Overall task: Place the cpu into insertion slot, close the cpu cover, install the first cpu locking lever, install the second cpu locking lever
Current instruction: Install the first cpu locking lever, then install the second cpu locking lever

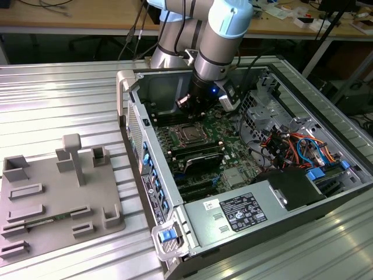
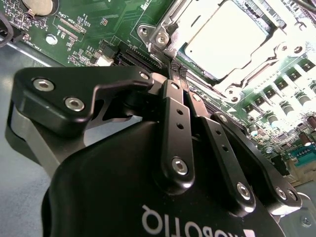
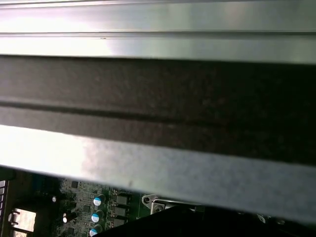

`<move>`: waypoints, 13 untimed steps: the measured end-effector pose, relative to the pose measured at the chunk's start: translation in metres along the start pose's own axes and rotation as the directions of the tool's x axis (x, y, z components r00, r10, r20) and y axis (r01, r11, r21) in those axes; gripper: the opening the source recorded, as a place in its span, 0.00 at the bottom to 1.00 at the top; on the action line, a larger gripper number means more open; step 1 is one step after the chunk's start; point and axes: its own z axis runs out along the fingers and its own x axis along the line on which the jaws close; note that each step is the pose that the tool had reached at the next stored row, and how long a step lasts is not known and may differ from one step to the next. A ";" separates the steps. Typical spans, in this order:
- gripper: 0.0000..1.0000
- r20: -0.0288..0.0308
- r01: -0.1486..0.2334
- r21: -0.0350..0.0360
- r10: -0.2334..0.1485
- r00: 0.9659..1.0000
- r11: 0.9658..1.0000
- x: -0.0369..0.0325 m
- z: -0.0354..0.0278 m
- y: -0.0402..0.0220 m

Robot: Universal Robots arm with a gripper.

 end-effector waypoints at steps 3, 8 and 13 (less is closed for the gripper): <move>0.11 0.000 0.000 0.000 0.000 1.000 1.000 0.0000 0.0037 -0.0002; 0.11 0.000 0.000 0.000 0.000 1.000 1.000 -0.0001 -0.0065 0.0003; 0.11 0.000 0.000 -0.001 0.000 1.000 1.000 -0.0001 -0.0065 0.0003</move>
